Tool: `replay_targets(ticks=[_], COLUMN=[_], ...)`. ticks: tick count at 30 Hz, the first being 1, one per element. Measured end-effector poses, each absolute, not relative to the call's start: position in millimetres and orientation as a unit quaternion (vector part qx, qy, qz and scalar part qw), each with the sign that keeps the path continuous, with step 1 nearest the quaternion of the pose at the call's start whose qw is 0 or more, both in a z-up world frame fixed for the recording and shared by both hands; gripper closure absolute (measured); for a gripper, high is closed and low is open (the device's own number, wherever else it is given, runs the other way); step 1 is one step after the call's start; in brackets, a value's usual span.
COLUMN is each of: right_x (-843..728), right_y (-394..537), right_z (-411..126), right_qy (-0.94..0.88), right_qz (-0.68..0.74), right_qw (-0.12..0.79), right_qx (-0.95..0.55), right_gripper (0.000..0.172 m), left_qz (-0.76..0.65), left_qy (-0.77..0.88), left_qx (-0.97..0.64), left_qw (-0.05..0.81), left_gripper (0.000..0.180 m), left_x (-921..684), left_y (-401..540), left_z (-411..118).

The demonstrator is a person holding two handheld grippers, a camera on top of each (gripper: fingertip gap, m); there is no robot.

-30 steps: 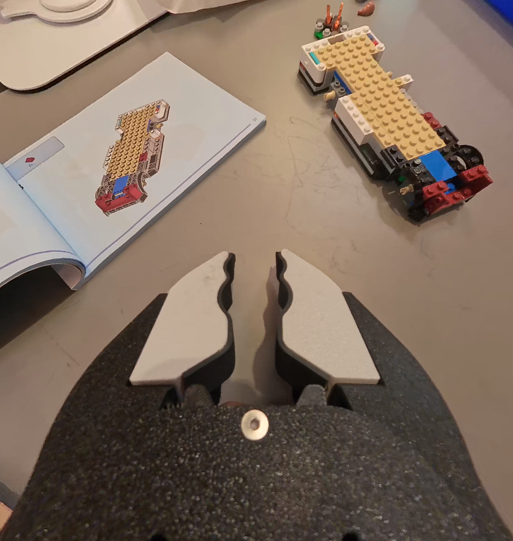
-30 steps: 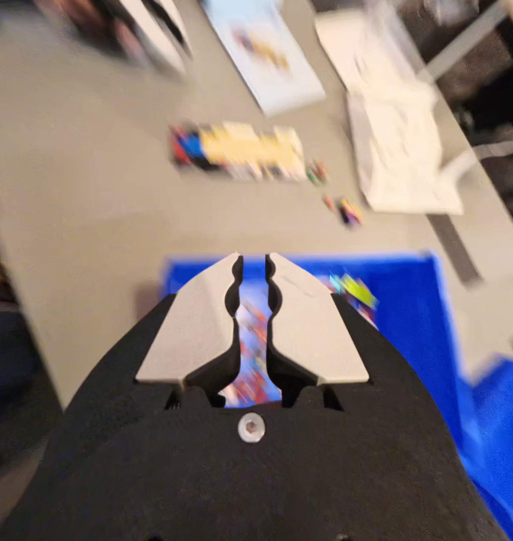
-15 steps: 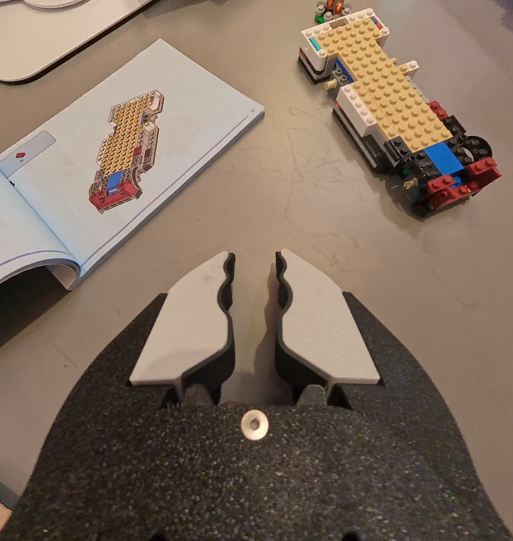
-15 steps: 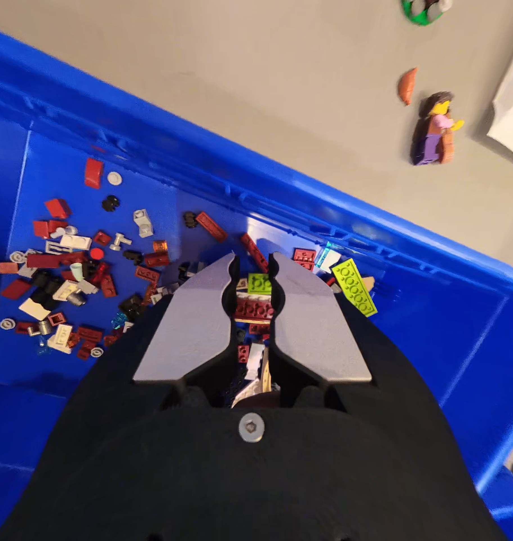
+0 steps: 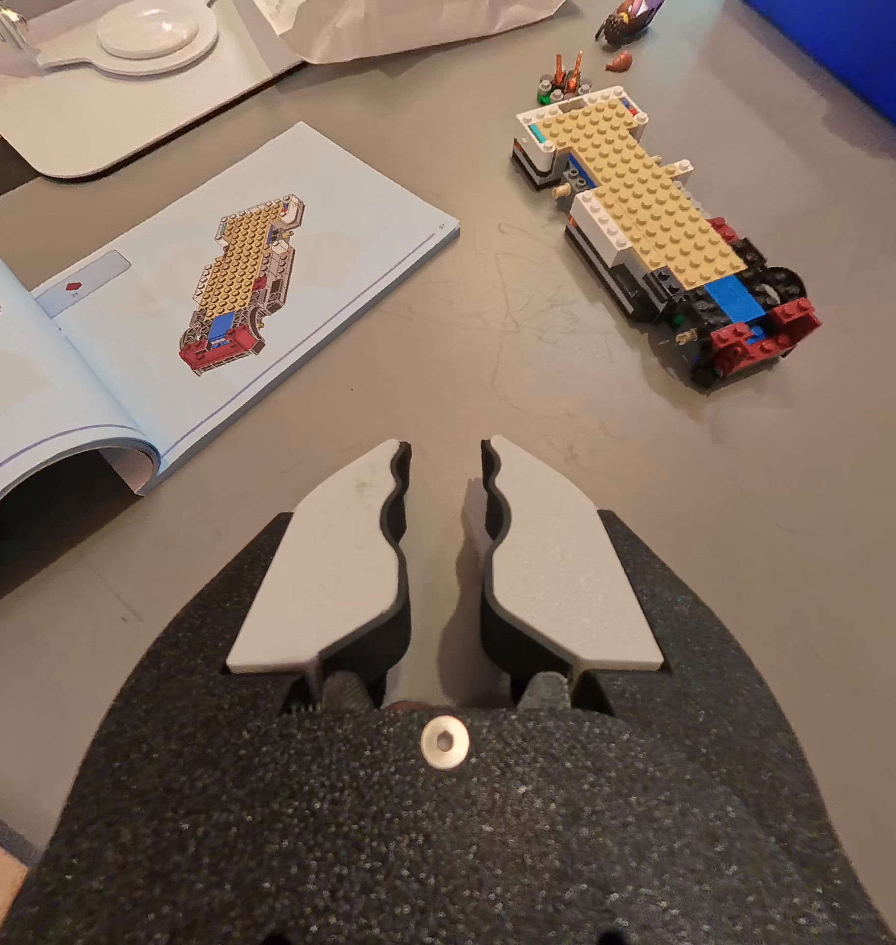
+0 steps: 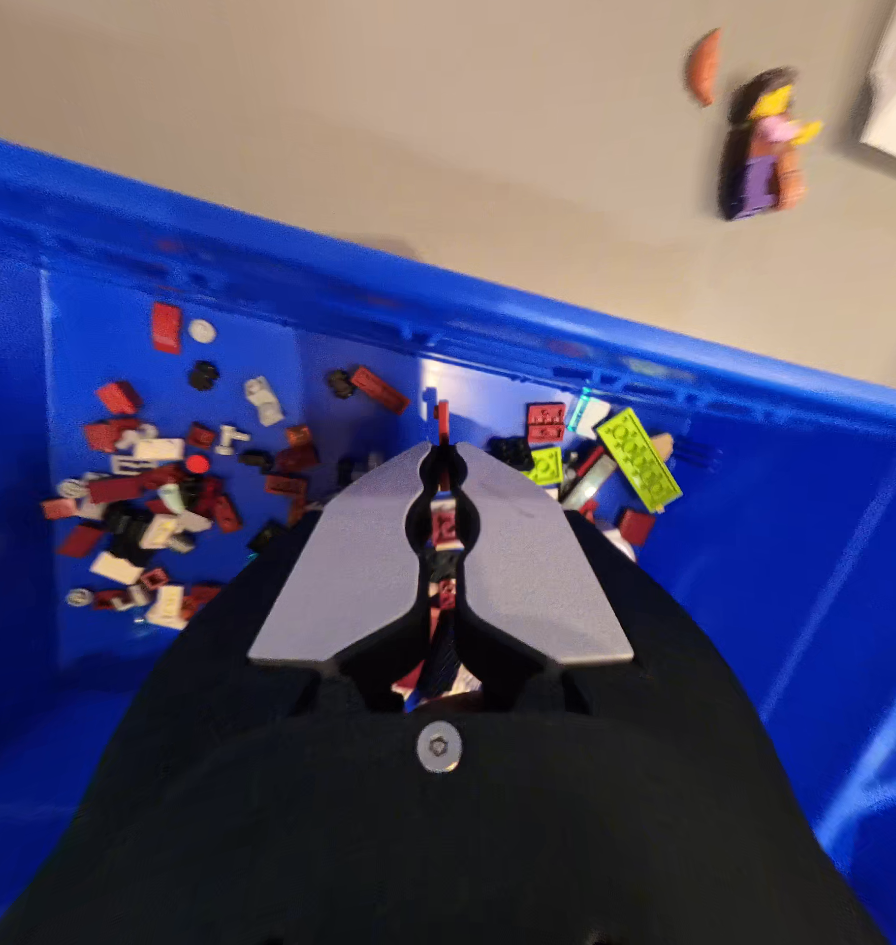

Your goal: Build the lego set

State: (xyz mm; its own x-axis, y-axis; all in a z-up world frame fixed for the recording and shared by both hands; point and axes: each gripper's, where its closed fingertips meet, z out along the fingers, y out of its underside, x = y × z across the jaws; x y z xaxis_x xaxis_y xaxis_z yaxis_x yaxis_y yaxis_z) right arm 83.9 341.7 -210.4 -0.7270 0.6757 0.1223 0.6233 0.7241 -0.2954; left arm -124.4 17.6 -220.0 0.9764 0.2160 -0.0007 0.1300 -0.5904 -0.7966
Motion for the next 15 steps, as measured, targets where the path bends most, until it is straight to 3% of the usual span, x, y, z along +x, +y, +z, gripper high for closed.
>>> replay_targets(ticks=[1,9,12,15], right_x=[88,104,91,73], right_y=[338,222,149,87], right_z=[-197,-93,-93,-119], right_qy=[-0.915,-0.85,-0.812,-0.785], right_qz=[0.119,0.195,0.294,0.371], right_qw=[0.134,0.312,0.315,0.261], right_qx=[-0.361,-0.377,-0.394,-0.423], right_gripper=[0.169,0.169,0.169,0.169], left_qz=[0.045,0.0,-0.021,-0.045], left_qy=[-0.098,-0.081,-0.043,0.011], left_qx=[-0.888,-0.862,-0.849,-0.831], left_qw=[0.447,0.501,0.527,0.555], left_gripper=[0.153,0.153,0.153,0.153], left_x=[-122,-88,-66,-38], left_y=[15,4,9,14], left_z=[-218,-201,-192,-181])
